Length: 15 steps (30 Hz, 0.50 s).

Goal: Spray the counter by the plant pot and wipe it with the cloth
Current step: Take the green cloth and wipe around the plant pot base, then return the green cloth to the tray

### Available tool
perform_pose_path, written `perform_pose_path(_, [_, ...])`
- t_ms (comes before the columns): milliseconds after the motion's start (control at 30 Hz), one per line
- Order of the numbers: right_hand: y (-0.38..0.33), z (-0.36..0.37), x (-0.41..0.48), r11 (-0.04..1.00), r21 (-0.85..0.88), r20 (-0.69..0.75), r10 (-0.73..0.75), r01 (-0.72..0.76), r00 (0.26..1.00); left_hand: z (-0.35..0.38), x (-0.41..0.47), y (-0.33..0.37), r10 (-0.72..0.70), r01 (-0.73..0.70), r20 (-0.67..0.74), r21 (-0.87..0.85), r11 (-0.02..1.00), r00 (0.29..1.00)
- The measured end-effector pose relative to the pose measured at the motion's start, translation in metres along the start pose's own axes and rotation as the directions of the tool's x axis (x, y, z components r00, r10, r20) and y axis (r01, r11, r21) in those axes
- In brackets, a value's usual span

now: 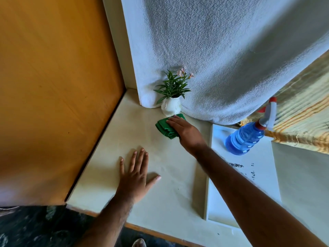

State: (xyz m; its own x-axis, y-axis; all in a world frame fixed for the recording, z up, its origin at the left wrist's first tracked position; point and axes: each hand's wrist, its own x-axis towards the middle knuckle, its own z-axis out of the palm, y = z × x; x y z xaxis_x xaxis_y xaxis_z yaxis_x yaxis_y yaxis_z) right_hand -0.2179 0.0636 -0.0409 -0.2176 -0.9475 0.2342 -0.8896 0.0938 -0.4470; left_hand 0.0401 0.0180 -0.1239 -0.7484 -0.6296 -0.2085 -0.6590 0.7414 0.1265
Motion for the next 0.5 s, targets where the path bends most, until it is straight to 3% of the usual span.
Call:
perform_pose_path(167, [-0.003,-0.045,-0.062,0.998,-0.037,-0.094,0.053,-0.057,0.994,-0.007,0.0,0.002,-0.02,0.022,0.066,-0.029,0.999,0.998])
perform_pose_path(367, [0.011,-0.068,-0.164,0.945,-0.087,-0.173,0.298,-0.316,0.939,-0.01,0.004,0.004,-0.052,0.058,0.143,-0.036,0.998,0.988])
perform_pose_path(500, [0.026,-0.058,-0.217,0.892,-0.187,-0.093,0.401,-0.411,0.911,-0.008,0.005,0.006,-0.063,0.069,0.166,-0.026,0.997,0.984])
